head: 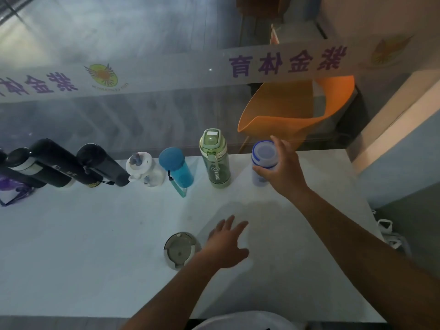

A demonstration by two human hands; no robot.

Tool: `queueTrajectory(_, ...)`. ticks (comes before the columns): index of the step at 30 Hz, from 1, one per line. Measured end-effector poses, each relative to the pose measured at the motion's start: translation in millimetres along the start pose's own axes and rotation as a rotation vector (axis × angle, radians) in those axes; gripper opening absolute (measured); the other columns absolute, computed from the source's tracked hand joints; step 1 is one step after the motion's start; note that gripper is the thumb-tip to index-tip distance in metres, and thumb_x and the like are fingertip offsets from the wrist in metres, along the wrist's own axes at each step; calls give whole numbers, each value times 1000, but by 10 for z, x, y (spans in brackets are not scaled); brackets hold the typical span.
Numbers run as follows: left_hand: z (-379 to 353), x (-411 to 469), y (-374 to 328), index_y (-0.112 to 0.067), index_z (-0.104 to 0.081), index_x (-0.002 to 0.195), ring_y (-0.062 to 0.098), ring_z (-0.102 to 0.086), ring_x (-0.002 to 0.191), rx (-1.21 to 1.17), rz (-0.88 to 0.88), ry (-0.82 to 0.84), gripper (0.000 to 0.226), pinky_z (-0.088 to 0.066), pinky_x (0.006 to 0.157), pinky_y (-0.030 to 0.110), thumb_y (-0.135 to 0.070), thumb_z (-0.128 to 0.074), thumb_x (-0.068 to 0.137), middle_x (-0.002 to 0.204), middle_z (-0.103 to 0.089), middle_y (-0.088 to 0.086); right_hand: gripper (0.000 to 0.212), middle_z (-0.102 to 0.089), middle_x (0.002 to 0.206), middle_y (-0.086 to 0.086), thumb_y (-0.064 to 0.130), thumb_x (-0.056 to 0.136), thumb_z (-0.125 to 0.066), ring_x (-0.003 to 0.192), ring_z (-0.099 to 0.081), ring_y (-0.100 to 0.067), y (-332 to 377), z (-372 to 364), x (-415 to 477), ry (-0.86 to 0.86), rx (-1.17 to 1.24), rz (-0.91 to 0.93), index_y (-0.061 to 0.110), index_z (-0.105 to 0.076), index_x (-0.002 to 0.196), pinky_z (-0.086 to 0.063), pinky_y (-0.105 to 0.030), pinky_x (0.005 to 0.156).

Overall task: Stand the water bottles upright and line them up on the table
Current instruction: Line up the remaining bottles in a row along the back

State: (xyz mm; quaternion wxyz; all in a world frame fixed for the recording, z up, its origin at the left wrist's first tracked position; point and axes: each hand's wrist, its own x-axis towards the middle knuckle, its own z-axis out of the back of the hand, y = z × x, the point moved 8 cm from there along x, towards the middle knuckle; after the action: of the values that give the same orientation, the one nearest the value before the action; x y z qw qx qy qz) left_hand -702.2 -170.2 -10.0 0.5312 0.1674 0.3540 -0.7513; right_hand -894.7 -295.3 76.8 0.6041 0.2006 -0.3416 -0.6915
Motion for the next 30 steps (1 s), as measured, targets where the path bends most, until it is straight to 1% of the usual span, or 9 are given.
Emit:
queueTrajectory(3, 501, -343, -7, -45, -12, 153, 26, -5, 152, -19, -63, -150, 76, -11, 121, 48, -50, -57, 92, 166, -2, -3, 80, -44, 140, -3, 42, 74, -78, 123, -44, -18, 305, 132, -350, -74, 82, -1, 21, -37, 139, -44, -36, 101)
queueTrajectory(6, 878, -685, 265, -48, -17, 151, 21, -9, 152, -121, -54, -262, 73, -15, 122, 48, -54, -58, 91, 165, -8, -8, 71, -47, 138, -1, 36, 78, -77, 119, -43, -10, 653, 63, -872, -48, 167, -17, 19, -42, 137, -39, -24, 98)
queueTrajectory(8, 979, -856, 582, -48, -20, 150, 20, -10, 151, -187, -5, -308, 71, -19, 122, 49, -54, -58, 90, 164, -8, -11, 67, -49, 134, 2, 36, 79, -76, 119, -46, -11, 864, -135, -1207, 53, 206, -25, 20, -45, 136, -39, -29, 102)
queueTrajectory(10, 985, -993, 953, -46, -25, 149, 21, -14, 151, -250, 54, -365, 68, -23, 120, 51, -52, -57, 90, 164, -13, -9, 69, -45, 136, 7, 39, 79, -74, 122, -43, -7, 1025, -481, -1507, 256, 211, -65, 26, -42, 139, -37, -29, 105)
queueTrajectory(12, 915, -1089, 1343, -41, -30, 149, 24, -18, 150, -273, 124, -436, 66, -24, 120, 52, -52, -58, 90, 163, -18, -4, 76, -41, 142, 7, 44, 77, -73, 129, -38, -9, 1175, -829, -1758, 410, 113, -11, 28, -37, 143, -32, -30, 111)
queueTrajectory(15, 677, -1128, 1869, -38, -26, 151, 27, -16, 150, -233, 251, -436, 70, -19, 120, 53, -56, -55, 90, 164, -16, 1, 85, -39, 145, 4, 50, 70, -70, 130, -38, -16, 1351, -1207, -1987, 507, -18, 72, 30, -34, 143, -33, -35, 110)
queueTrajectory(22, 102, -976, 2288, -36, -17, 154, 28, -10, 151, -255, 243, -304, 74, -15, 120, 51, -52, -54, 92, 164, -10, 3, 79, -45, 136, -1, 40, 70, -74, 112, -51, -22, 1492, -1505, -2185, 310, -178, 113, 28, -39, 140, -47, -37, 94)
queueTrajectory(26, -116, -857, 2136, -36, -16, 154, 28, -8, 151, -250, 145, -244, 75, -13, 120, 48, -50, -55, 91, 165, -8, 2, 75, -49, 132, 1, 37, 71, -77, 111, -53, -19, 1475, -1508, -2220, 218, -138, 69, 27, -44, 137, -50, -32, 91)
queueTrajectory(30, -206, -767, 1955, -35, -15, 154, 29, -9, 151, -225, 87, -211, 75, -15, 121, 49, -48, -55, 91, 164, -9, 3, 77, -51, 127, 5, 36, 66, -82, 110, -52, -13, 1319, -1332, -2270, 110, -13, -80, 24, -48, 134, -47, -25, 93)
